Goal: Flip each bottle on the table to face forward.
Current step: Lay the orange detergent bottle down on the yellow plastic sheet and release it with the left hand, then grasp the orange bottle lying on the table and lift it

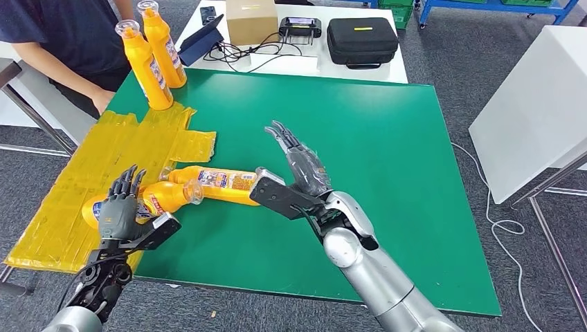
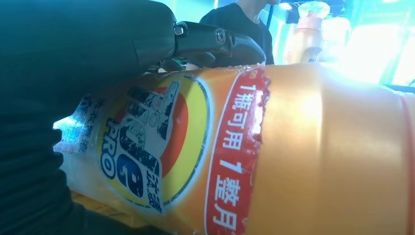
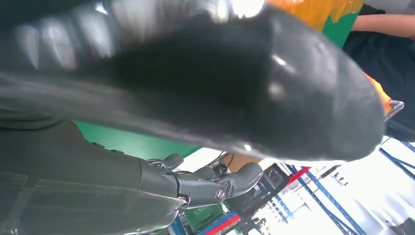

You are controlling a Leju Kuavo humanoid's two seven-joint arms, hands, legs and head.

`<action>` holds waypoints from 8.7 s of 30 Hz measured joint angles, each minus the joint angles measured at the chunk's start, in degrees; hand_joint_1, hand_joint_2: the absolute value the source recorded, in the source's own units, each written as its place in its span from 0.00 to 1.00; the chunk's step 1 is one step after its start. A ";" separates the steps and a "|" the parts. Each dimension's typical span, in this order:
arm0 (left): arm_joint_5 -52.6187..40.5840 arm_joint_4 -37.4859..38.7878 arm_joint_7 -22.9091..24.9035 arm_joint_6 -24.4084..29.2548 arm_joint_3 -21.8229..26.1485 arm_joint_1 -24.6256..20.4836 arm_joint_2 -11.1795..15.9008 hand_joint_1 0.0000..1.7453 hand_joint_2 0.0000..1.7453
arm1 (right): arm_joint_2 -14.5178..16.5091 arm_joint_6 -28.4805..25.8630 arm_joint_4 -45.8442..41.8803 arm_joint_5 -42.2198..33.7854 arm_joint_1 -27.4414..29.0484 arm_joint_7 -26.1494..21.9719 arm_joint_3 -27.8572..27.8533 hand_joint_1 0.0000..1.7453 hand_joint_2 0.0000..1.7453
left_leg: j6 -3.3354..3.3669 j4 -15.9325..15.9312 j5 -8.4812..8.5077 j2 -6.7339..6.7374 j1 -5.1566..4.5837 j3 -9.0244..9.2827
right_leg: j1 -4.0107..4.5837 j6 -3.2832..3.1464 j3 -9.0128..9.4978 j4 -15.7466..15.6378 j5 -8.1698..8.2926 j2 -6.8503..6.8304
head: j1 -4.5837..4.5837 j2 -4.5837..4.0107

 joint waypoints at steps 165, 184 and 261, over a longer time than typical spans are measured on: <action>56.50 -60.03 -12.11 -9.96 -3.79 22.69 -5.19 0.00 0.00 | 1.68 1.92 27.49 15.37 -8.15 10.70 5.73 0.00 1.00 | 0.00 0.03 0.00 0.00 0.02 -0.37 | 0.01 0.00 -0.39 -0.02 0.00 -0.05 | 0.01 -0.01; 54.65 -59.47 -10.82 -8.72 -4.38 20.67 -4.97 0.00 0.00 | 4.22 2.49 33.14 19.86 -8.24 11.38 1.41 0.00 1.00 | 0.01 0.03 0.01 0.00 0.01 -0.37 | 0.00 0.00 -0.38 -0.03 0.00 -0.05 | 0.01 -0.01; 90.52 -44.68 13.14 -52.12 -13.25 10.24 -7.67 0.00 1.00 | 10.27 -1.03 15.92 7.53 -6.22 5.52 -2.73 1.00 1.00 | 0.00 0.03 0.04 0.02 0.04 -0.38 | 0.01 -0.15 -0.40 -0.01 0.10 -0.06 | 0.01 0.01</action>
